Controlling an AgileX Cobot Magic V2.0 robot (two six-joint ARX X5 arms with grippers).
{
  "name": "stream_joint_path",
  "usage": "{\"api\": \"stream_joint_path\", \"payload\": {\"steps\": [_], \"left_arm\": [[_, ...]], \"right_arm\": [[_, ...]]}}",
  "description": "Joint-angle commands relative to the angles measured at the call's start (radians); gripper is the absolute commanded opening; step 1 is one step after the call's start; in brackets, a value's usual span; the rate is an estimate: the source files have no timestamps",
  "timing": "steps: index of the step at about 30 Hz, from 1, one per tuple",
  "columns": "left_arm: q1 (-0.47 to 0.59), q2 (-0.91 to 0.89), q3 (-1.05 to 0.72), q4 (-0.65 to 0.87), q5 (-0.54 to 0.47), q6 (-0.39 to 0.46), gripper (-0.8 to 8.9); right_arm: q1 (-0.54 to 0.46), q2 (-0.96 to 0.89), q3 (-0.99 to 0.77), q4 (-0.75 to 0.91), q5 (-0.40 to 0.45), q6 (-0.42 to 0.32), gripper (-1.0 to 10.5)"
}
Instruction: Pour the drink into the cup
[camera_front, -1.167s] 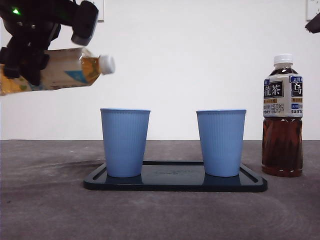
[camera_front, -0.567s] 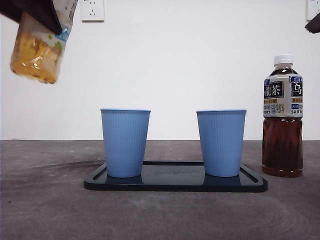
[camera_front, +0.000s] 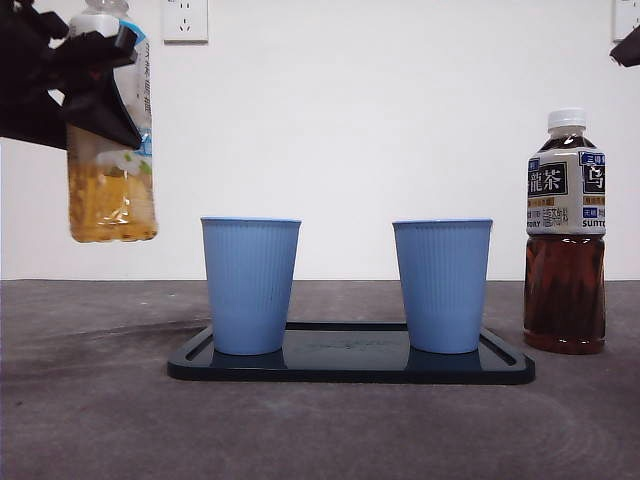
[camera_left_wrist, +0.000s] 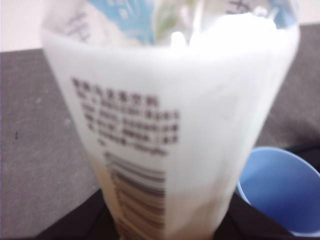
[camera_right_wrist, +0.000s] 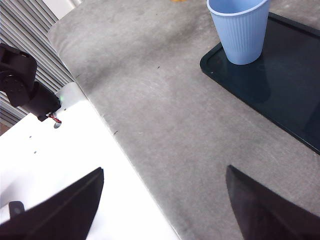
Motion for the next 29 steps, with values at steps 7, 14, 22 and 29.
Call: {"api": "stream_joint_path", "payload": {"steps": [7,14,22,29], "left_arm": [[0.003,0.192,-0.021,0.198,0.003,-0.014,0.92],[0.031,0.297,-0.021,0.298,0.0,-0.011,0.92],[0.048,0.351,-0.021,0.317,0.001,0.01,1.03],[0.048,0.363,-0.021,0.309,0.001,0.01,1.96]], "right_arm": [[0.007,0.005,0.016,0.006,0.0,0.005,3.8],[0.007,0.005,0.016,0.006,0.0,0.019,3.8],[0.007,0.005,0.016,0.008,0.047,0.016,3.8],[0.007,0.005,0.016,0.007,0.052,0.016,3.8]]}}
